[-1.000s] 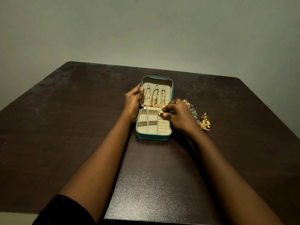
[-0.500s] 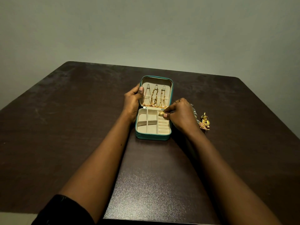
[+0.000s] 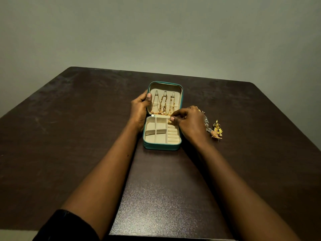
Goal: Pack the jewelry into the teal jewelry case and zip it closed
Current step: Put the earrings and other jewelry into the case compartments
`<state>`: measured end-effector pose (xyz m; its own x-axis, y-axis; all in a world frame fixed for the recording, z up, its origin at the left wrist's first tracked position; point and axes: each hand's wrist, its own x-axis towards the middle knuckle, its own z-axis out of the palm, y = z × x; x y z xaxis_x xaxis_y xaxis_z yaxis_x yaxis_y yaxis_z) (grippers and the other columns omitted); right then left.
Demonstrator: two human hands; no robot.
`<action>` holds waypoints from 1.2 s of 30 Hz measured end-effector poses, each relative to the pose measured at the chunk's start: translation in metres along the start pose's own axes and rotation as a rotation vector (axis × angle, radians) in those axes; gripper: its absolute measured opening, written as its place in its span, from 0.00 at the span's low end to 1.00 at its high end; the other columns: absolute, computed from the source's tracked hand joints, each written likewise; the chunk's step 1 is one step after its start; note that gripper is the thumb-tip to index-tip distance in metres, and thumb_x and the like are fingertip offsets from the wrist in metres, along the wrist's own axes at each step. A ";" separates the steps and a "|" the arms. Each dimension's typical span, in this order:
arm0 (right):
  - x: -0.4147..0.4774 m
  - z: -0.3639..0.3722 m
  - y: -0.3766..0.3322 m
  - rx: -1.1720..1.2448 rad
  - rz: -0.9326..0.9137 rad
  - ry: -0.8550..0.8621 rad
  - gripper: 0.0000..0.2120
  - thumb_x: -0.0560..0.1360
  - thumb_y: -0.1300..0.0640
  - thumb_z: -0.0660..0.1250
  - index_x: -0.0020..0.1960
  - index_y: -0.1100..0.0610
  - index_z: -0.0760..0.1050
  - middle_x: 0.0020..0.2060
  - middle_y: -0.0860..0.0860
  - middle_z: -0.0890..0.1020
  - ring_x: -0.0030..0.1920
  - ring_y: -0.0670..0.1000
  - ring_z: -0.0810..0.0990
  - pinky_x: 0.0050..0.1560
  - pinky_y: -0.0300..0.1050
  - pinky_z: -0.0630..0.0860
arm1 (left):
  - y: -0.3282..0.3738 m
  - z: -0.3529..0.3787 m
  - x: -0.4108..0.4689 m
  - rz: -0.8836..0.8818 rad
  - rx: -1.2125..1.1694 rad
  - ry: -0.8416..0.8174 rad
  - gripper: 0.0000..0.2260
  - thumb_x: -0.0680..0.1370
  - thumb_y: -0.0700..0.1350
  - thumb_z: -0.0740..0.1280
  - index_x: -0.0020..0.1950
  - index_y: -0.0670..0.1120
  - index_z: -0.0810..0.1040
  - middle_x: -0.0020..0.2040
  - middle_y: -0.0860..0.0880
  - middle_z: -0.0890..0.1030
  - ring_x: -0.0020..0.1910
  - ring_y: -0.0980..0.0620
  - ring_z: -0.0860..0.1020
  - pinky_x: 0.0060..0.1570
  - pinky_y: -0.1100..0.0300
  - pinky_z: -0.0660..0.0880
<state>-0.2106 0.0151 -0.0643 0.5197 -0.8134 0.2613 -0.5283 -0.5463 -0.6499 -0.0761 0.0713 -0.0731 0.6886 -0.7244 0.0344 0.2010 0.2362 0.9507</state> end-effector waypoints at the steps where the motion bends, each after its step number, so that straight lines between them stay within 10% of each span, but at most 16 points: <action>1: 0.000 0.001 0.001 -0.002 0.002 -0.007 0.10 0.71 0.57 0.72 0.51 0.56 0.83 0.51 0.55 0.78 0.53 0.52 0.76 0.48 0.38 0.68 | 0.000 0.000 0.000 0.001 0.001 0.000 0.16 0.81 0.38 0.55 0.69 0.36 0.68 0.61 0.36 0.76 0.43 0.54 0.78 0.36 0.66 0.80; 19: 0.004 0.000 0.007 0.043 -0.017 -0.028 0.07 0.70 0.61 0.72 0.47 0.58 0.83 0.45 0.52 0.78 0.45 0.47 0.74 0.45 0.38 0.68 | -0.003 -0.001 0.004 0.009 0.033 0.019 0.16 0.81 0.39 0.56 0.68 0.36 0.69 0.61 0.36 0.76 0.50 0.47 0.78 0.41 0.63 0.80; 28: 0.028 -0.073 0.058 0.223 0.282 0.238 0.06 0.71 0.64 0.70 0.48 0.60 0.82 0.49 0.56 0.83 0.49 0.50 0.79 0.56 0.48 0.76 | -0.004 0.000 0.004 -0.014 0.009 0.024 0.15 0.82 0.39 0.56 0.67 0.38 0.70 0.60 0.38 0.77 0.47 0.49 0.80 0.44 0.58 0.80; 36: 0.022 -0.089 0.083 0.054 0.325 -0.067 0.03 0.72 0.61 0.70 0.45 0.59 0.80 0.48 0.57 0.82 0.49 0.54 0.79 0.55 0.52 0.75 | -0.003 -0.001 0.004 -0.002 0.034 0.025 0.16 0.82 0.39 0.55 0.68 0.37 0.70 0.61 0.37 0.76 0.50 0.46 0.79 0.40 0.62 0.81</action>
<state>-0.3027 -0.0657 -0.0494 0.3732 -0.9277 -0.0122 -0.6386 -0.2474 -0.7287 -0.0738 0.0681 -0.0762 0.7057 -0.7081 0.0251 0.1788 0.2123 0.9607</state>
